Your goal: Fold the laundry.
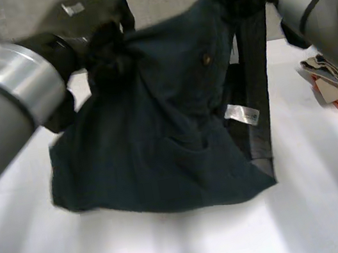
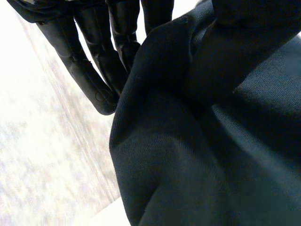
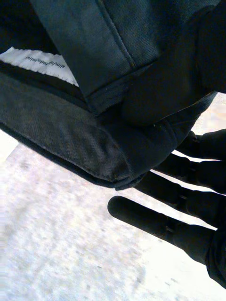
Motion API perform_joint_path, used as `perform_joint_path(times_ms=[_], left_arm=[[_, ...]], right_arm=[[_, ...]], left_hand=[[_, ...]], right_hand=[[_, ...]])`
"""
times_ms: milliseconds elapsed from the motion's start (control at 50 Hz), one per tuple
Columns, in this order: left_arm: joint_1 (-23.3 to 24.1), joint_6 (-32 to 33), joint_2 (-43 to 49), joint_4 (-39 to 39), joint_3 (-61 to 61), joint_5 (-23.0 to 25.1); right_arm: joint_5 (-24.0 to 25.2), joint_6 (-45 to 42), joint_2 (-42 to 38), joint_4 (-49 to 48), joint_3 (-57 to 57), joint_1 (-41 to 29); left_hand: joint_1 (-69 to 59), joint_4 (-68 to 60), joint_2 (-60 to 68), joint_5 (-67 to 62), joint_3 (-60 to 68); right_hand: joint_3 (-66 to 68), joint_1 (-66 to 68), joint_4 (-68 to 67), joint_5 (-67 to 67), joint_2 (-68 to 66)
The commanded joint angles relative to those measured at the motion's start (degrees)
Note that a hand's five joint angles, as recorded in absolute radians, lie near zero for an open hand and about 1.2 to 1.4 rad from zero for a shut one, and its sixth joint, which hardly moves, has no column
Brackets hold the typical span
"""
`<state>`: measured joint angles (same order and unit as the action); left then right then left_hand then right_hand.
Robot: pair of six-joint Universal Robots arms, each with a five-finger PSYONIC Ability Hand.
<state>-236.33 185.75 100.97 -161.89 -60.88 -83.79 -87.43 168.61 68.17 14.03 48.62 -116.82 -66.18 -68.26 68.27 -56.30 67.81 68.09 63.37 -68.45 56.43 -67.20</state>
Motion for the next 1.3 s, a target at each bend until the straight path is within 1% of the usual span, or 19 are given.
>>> perform_joint_path(times_ms=[20,80,100,140,180,200,260,320,380,500,640,720,880,940,960,1000,1180,1240,1300], left_arm=[[-1.06,-0.21,19.49,1.57,7.86,-1.63],[-1.24,-0.66,24.53,2.46,11.03,-1.20],[-1.33,-1.27,27.33,3.15,12.96,-0.67],[-1.06,-1.45,29.37,3.95,14.90,0.12],[-1.06,-1.45,29.55,5.35,16.40,0.21],[-1.24,-1.45,29.38,5.71,16.49,-0.05],[-2.20,-1.45,26.85,6.15,14.57,-2.06],[-3.17,-1.27,23.15,5.36,10.71,-4.79],[-4.22,-0.57,17.44,3.43,3.59,-8.48],[-7.21,3.64,8.39,-1.84,-12.12,-12.09],[-9.50,8.13,6.08,-1.68,-24.70,-10.52],[-10.37,8.39,7.48,-0.71,-28.84,-8.94],[-12.31,8.04,10.91,-3.60,-31.06,-7.00],[-12.14,7.96,11.97,-4.22,-30.79,-6.21],[-11.79,7.96,12.58,-4.40,-30.36,-5.77],[-11.17,7.78,13.20,-4.57,-29.92,-5.33],[-6.61,6.90,18.73,-5.63,-25.79,-4.80],[-5.64,6.73,20.06,-5.63,-24.29,-5.15],[-5.11,6.55,20.24,-5.89,-22.62,-6.38]], right_arm=[[-3.70,-5.29,-15.75,-0.22,-7.65,-1.74],[-5.90,-8.98,-20.78,-0.75,-10.21,-2.44],[-7.74,-12.13,-23.84,-1.54,-11.78,-2.97],[-10.03,-15.48,-26.32,-2.42,-12.76,-4.11],[-14.32,-20.22,-27.56,-3.73,-13.12,-5.60],[-15.83,-21.47,-27.48,-3.83,-12.77,-5.87],[-19.61,-23.23,-24.94,-3.74,-8.75,-6.31],[-18.57,-22.54,-20.37,-3.65,-3.91,-6.31],[-13.40,-21.92,-13.52,-3.30,4.62,-6.14],[1.00,-22.88,-4.20,-1.12,18.85,-4.47],[9.55,-23.41,-4.18,2.06,25.55,-2.27],[12.98,-23.59,-7.60,1.01,26.52,-1.22],[12.64,-20.17,-13.75,-5.31,25.38,-2.27],[11.32,-18.76,-14.64,-8.48,25.47,-2.53],[10.36,-17.88,-14.82,-10.58,25.56,-2.62],[9.21,-17.00,-14.56,-12.17,25.64,-2.71],[6.13,-13.39,-7.28,-13.50,27.58,-2.79],[5.87,-13.13,-5.16,-13.15,27.67,-2.80],[5.87,-13.39,-3.05,-12.01,27.40,-2.88]], left_hand=[[-0.10,1.99,-1.99,0.02,-1.53],[19.04,21.13,-21.14,19.17,-20.67],[38.94,41.03,-41.04,39.07,-40.57],[55.72,57.81,-57.81,55.85,-57.35],[56.18,58.26,-58.27,56.30,-57.81],[56.18,58.26,-58.27,56.30,-57.81],[56.18,58.26,-58.27,56.30,-57.81],[56.18,58.26,-58.27,56.30,-57.81],[56.18,58.26,-58.27,56.30,-57.81],[56.18,58.26,-58.27,56.30,-57.81],[40.85,42.93,-42.94,40.97,-42.48],[40.83,42.91,-42.92,40.95,-42.46],[48.71,50.80,-50.81,48.84,-50.34],[48.90,50.99,-50.99,49.03,-50.53],[48.90,50.99,-50.99,49.03,-50.53],[49.07,51.15,-51.16,49.19,-50.70],[47.57,49.66,-49.66,47.69,-49.20],[36.68,38.76,-38.77,36.80,-38.31],[-4.64,-2.55,2.55,-4.51,3.01]], right_hand=[[11.91,16.63,-11.55,13.57,-12.80],[11.91,16.63,-11.55,13.57,-12.80],[-3.93,0.79,4.29,-2.27,3.04],[-35.55,-30.84,35.92,-33.90,34.67],[-56.48,-51.76,56.84,-54.82,55.60],[-58.09,-53.37,58.45,-56.43,57.20],[-58.09,-53.37,58.45,-56.43,57.20],[-58.09,-53.37,58.45,-56.43,57.20],[-57.78,-53.07,58.14,-56.13,56.90],[-39.61,-34.90,39.97,-37.96,38.73],[-36.89,-32.17,37.25,-35.23,36.01],[-36.89,-32.17,37.25,-35.23,36.01],[-33.05,-28.34,33.42,-31.40,32.17],[-18.95,-14.24,19.32,-17.30,18.07],[-1.41,3.31,1.77,0.25,0.52],[11.88,16.60,-11.52,13.54,-12.77],[11.91,16.63,-11.55,13.57,-12.80],[11.91,16.63,-11.55,13.57,-12.80],[11.91,16.63,-11.55,13.57,-12.80]])
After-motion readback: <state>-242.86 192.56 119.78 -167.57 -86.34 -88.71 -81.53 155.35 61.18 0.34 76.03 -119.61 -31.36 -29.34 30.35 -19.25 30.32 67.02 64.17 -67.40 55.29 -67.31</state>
